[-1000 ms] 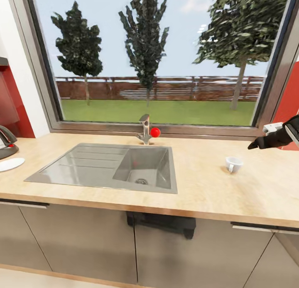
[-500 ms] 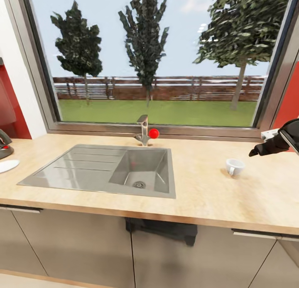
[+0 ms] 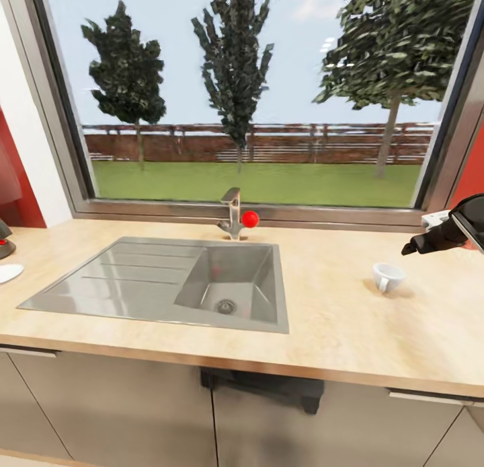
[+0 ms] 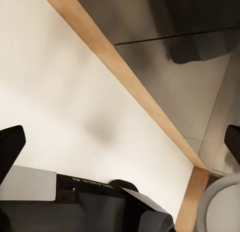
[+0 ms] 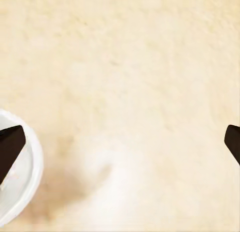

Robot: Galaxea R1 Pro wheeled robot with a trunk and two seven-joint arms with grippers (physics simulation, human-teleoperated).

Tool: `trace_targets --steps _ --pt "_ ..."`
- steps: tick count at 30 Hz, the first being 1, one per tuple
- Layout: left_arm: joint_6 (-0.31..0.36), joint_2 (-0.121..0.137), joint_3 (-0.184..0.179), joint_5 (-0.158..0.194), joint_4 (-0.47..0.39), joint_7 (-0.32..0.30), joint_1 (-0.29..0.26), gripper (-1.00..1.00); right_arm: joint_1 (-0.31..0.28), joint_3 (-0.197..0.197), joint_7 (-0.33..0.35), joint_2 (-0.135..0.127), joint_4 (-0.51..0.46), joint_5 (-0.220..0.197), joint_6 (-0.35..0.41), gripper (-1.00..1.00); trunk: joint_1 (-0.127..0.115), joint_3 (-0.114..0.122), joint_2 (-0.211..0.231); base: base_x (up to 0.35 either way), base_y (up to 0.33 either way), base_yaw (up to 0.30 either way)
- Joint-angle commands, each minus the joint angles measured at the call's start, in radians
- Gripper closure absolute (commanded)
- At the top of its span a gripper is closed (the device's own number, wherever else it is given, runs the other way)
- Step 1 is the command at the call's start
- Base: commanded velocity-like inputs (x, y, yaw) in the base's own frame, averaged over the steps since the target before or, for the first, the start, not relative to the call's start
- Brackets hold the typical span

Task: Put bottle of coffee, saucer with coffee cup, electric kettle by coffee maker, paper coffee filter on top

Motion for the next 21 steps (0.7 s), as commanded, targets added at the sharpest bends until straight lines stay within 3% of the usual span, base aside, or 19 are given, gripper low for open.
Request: trace_targets --steps 1,13,21 --pt "0.009 0.000 0.008 -0.003 0.000 -0.004 -0.001 -1.00 -0.001 0.006 0.003 -0.001 -0.001 0.000 0.003 -1.00 0.000 -0.001 -0.001 0.244 0.071 0.000" --pt "0.009 0.000 0.008 -0.003 0.000 -0.004 -0.001 -1.00 0.008 0.006 0.008 0.012 0.000 -0.003 0.003 -1.00 0.000 -0.001 -0.001 0.068 0.019 0.000" --pt "0.009 0.000 0.008 -0.003 0.000 -0.004 -0.001 -1.00 0.008 0.006 0.060 0.027 0.001 -0.003 0.003 -1.00 0.000 -0.001 -0.001 0.001 0.000 0.000"
